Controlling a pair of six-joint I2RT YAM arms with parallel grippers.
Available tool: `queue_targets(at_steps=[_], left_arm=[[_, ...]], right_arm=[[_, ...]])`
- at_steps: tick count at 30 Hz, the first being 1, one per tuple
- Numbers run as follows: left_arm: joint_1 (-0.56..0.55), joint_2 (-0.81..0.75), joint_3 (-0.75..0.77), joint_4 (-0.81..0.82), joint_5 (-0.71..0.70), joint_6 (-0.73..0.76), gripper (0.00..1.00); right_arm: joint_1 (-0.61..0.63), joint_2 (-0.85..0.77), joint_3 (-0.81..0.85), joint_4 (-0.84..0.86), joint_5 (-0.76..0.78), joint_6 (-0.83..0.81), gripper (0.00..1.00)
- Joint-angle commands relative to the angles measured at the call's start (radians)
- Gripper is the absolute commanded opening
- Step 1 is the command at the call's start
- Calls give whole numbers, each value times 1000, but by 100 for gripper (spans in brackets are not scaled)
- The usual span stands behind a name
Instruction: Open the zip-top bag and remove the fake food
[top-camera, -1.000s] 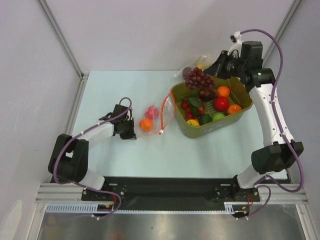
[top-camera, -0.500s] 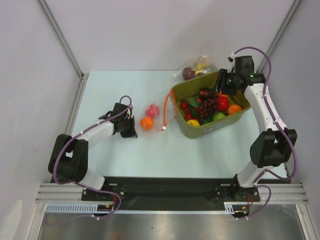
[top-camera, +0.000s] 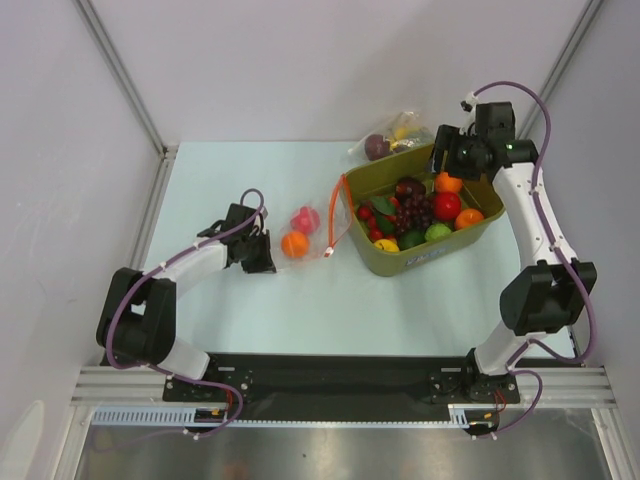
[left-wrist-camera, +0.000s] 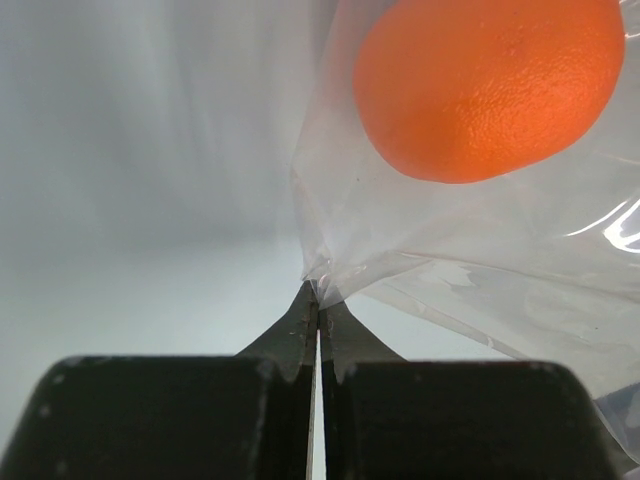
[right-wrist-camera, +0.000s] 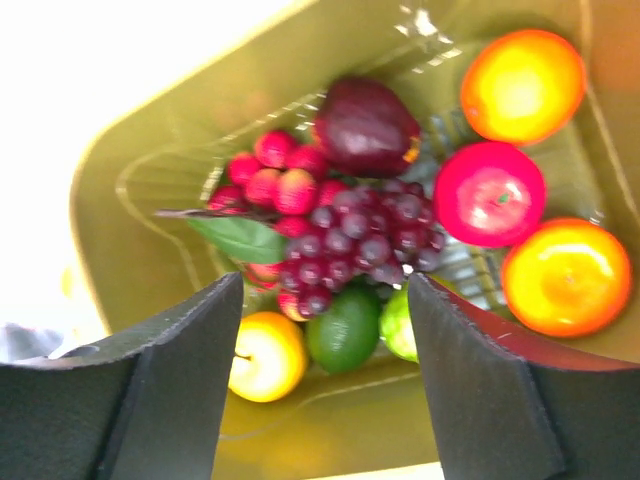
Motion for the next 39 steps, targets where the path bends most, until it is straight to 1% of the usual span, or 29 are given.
queue_targets(at_steps=[1, 3, 6, 9, 11, 15, 17, 20, 23, 39], left_arm=[[7, 2, 43, 6, 17, 21, 0], [7, -1, 45, 7, 20, 19, 0], [7, -7, 41, 7, 20, 18, 0], [7, -11, 41, 4, 20, 19, 0], [7, -11, 37, 6, 20, 19, 0], [7, -16, 34, 7, 25, 18, 0], [7, -21, 31, 9, 23, 18, 0], [7, -27, 25, 13, 23, 16, 0], [7, -31, 15, 18, 22, 13, 0], [7, -38, -1, 23, 28, 10, 0]], right_arm=[[5, -49, 34, 61, -112, 19, 71], [32, -50, 29, 81, -168, 7, 68], [116, -40, 29, 92, -238, -53, 65], [220, -9, 49, 81, -269, -98, 58], [289, 12, 66, 71, -278, -115, 56], [384, 78, 97, 54, -292, -135, 49], [420, 94, 108, 51, -294, -141, 48], [449, 121, 126, 35, -280, -148, 45], [452, 123, 129, 32, -272, -144, 45], [444, 92, 77, 23, -232, -148, 44]])
